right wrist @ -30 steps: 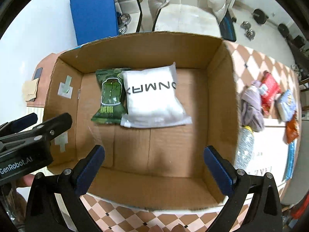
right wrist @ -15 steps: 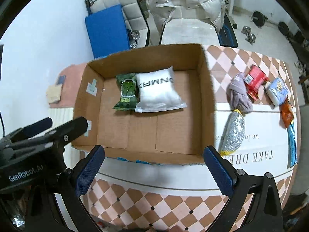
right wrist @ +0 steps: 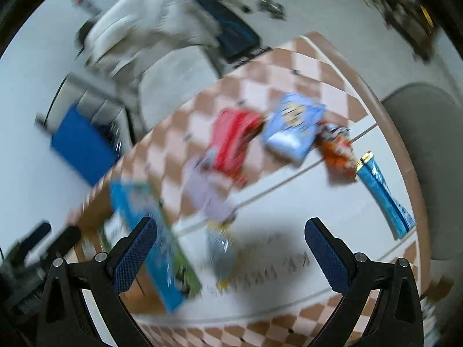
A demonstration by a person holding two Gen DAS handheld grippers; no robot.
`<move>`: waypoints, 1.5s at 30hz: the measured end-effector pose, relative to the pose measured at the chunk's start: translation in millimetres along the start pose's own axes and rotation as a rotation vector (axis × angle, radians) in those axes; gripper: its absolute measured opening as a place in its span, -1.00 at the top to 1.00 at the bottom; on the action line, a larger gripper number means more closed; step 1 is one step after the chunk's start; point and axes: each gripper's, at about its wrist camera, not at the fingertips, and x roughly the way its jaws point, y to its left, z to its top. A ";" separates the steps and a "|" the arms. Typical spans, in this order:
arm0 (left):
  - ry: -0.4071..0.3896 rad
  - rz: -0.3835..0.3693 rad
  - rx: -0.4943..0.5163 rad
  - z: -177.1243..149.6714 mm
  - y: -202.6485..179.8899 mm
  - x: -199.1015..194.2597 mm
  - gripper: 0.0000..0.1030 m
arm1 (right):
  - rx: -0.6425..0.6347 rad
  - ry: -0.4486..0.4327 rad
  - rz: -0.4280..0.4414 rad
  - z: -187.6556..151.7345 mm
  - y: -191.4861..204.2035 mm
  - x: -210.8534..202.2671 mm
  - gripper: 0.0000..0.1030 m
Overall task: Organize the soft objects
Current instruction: 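Grasp the red snack bag with left tool while right tool grasps blue tissue pack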
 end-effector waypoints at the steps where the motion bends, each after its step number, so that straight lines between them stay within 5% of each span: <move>1: 0.023 -0.008 0.032 15.8 -12.4 14.7 -0.92 | 0.040 0.017 -0.001 22.1 -16.1 10.2 -1.00; 8: 0.184 -0.020 0.166 69.3 -85.9 115.8 -0.89 | 0.180 0.136 -0.004 115.0 -72.4 79.5 -1.00; 17: 0.351 -0.047 0.321 77.8 -154.0 211.3 -0.80 | 0.179 0.217 -0.068 147.7 -105.8 113.6 -0.86; 19: 0.381 -0.067 0.297 76.2 -151.4 219.8 -0.37 | 0.186 0.238 -0.042 148.2 -110.8 119.9 -0.86; 24: 0.406 -0.117 0.147 80.0 -123.0 226.8 -0.05 | 0.146 0.293 -0.059 144.2 -103.4 140.1 -0.86; 29: 0.397 -0.123 0.000 80.4 -93.0 229.0 -0.05 | 0.100 0.342 -0.082 145.9 -81.7 160.2 -0.82; 32: 0.417 -0.154 0.003 76.1 -92.8 232.6 -0.08 | 0.017 0.345 -0.124 142.0 -63.6 167.5 -0.38; 40: 0.417 -0.158 0.044 82.5 -96.0 236.3 -0.34 | -0.055 0.348 -0.173 122.1 -48.1 170.3 -0.46; 45: 0.411 -0.121 0.094 80.3 -100.7 235.7 -0.27 | -0.052 0.349 -0.194 103.1 -48.4 176.2 -0.53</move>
